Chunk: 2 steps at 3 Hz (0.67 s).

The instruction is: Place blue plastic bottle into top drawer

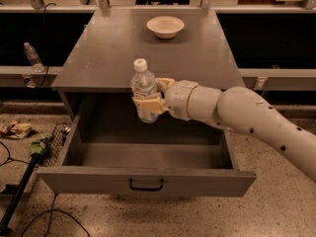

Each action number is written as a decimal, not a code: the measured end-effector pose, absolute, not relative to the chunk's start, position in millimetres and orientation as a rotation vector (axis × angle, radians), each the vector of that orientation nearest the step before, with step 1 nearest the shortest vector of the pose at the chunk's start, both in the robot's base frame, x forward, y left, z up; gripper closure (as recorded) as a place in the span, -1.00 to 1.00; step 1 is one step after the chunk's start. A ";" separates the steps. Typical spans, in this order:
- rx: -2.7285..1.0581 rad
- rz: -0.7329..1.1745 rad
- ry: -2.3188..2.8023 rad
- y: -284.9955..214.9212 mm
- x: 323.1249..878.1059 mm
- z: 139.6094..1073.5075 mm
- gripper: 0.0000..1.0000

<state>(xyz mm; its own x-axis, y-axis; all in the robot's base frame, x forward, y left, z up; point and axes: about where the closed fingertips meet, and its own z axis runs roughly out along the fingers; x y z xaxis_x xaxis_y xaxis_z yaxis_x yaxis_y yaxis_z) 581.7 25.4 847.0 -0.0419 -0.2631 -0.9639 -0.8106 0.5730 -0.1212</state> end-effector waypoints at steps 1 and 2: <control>-0.986 0.685 1.588 9.4 602.9 816.4 1.00; -1.052 0.818 1.644 -4.6 584.2 784.9 1.00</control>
Offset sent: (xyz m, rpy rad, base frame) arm -0.0541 -0.0563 -0.1127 0.0010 0.3727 0.3932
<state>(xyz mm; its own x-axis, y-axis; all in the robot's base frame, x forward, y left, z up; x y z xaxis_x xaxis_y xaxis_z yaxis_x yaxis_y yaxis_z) 584.2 -4.6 784.9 -0.1436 -0.2563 -0.9559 -0.9170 0.3976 0.0311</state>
